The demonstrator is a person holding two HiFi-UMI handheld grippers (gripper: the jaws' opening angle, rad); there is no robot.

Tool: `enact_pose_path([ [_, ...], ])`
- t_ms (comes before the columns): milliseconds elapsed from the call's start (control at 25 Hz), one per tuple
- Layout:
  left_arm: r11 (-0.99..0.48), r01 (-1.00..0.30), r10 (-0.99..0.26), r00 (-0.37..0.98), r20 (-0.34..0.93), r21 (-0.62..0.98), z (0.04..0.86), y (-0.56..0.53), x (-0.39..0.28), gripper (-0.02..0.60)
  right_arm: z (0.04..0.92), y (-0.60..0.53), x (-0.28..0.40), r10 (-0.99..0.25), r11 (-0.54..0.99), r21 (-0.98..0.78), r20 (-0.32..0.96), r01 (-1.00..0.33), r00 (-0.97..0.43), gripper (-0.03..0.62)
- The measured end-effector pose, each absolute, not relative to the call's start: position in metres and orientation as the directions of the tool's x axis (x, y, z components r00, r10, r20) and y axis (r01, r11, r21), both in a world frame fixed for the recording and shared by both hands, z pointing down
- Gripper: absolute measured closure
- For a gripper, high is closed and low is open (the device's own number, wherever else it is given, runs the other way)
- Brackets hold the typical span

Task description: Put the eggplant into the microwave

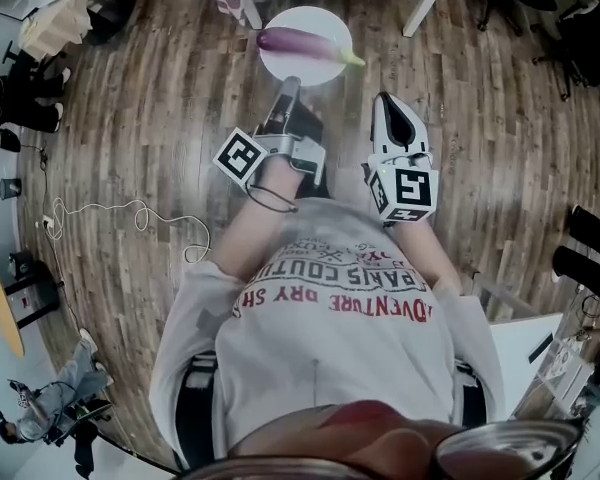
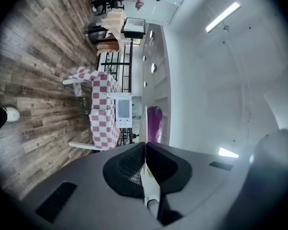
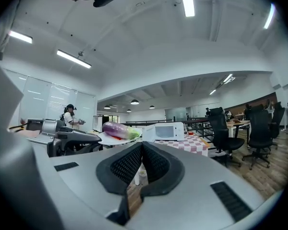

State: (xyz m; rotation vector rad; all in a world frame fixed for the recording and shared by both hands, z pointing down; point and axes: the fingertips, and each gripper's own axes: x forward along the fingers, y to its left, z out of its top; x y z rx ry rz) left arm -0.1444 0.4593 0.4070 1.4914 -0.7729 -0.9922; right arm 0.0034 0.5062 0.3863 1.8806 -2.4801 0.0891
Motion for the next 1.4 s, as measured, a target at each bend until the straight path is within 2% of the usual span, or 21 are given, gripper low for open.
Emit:
enact_pose_path([
  [440, -0.098, 0.082, -0.883, 0.453, -0.125, 0.992, 0.422, 0.334, -0.138, 0.552, 0.39, 0.383, 0.004, -0.957, 0.28, -0.022, 0.076, -0.96, -0.281, 0.569],
  [880, -0.104, 0.082, -0.838, 0.529, -0.132, 0.991, 0.409, 0.137, -0.141, 0.552, 0.386, 0.199, 0.009, -0.977, 0.183, -0.018, 0.107, -0.983, -0.184, 0.568],
  [1160, -0.1, 0.086, -0.811, 0.57, -0.131, 0.991, 0.408, 0.049, -0.126, 0.552, 0.396, 0.103, 0.014, -0.977, 0.162, -0.039, 0.135, -0.986, -0.166, 0.569],
  [1400, -0.046, 0.063, -0.819, 0.569, -0.074, 0.997, 0.435, -0.012, -0.101, 0.552, 0.41, 0.033, 0.036, -0.971, 0.187, -0.035, 0.146, -0.982, -0.19, 0.569],
])
